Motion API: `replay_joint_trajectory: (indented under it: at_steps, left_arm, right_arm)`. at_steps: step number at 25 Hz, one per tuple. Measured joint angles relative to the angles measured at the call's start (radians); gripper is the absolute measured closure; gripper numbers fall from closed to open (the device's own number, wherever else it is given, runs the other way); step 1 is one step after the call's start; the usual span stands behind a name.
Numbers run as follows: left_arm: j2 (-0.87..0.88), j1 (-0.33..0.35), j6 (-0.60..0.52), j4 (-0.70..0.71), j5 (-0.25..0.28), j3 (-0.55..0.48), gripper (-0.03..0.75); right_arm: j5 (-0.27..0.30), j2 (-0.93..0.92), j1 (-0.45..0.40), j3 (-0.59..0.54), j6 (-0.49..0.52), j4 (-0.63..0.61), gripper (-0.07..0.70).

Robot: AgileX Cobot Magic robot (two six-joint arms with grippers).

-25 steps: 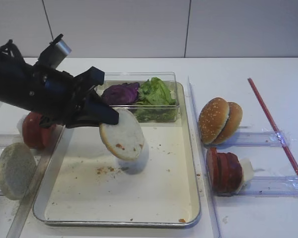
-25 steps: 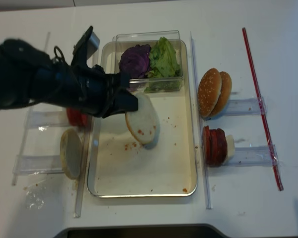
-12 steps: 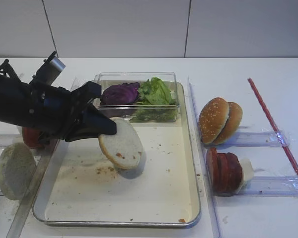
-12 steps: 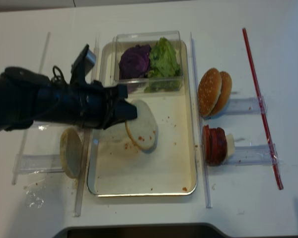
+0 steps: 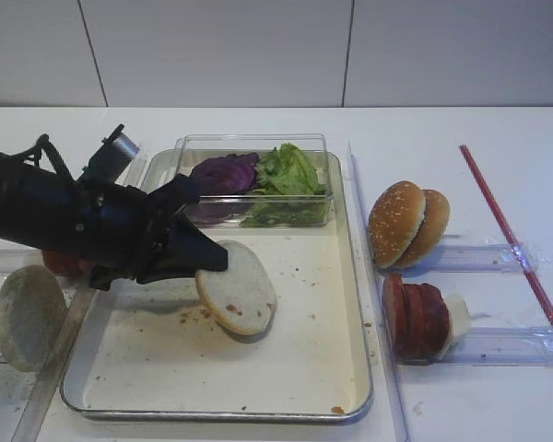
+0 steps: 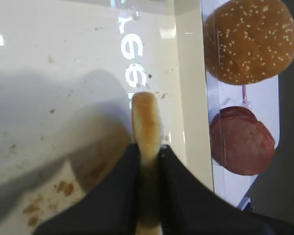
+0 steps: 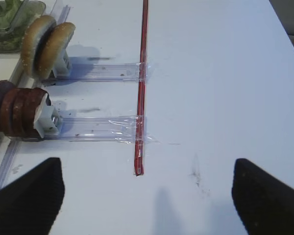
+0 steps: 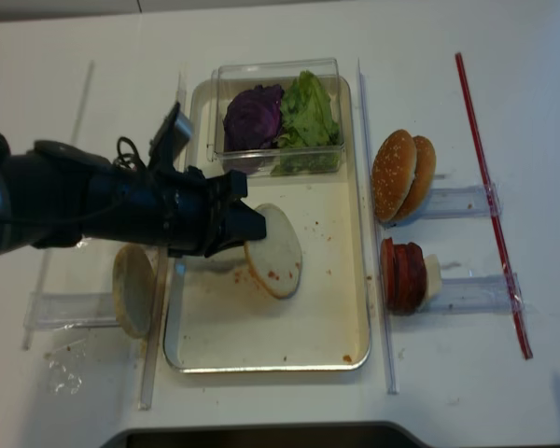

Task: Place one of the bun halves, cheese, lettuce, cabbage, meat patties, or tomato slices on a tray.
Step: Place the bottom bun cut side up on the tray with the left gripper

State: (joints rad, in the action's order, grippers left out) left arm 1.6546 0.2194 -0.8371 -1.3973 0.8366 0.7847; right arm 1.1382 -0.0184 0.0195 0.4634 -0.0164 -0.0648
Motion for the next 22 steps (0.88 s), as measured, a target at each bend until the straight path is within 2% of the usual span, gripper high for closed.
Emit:
replay_joint_trajectory:
  at_steps: [6,13,17,22]
  left_arm:
    - [0.024,0.000,-0.115,-0.051,0.015,0.000,0.668]
    - [0.024,0.000,-0.130,0.004,0.013,0.000,0.653]
    - [0.024,0.000,-0.130,0.004,-0.001,0.000,0.576]
    - [0.024,0.000,-0.131,0.001,-0.038,0.000,0.421]
  right_arm:
    - [0.000,0.000,0.000,0.000,0.000,0.000,-0.060]
    - [0.000,0.000,0.000,0.000,0.000,0.000,-0.060]
    - [0.000,0.000,0.000,0.000,0.000,0.000,-0.060]
    - [0.000,0.000,0.000,0.000,0.004,0.000,-0.060]
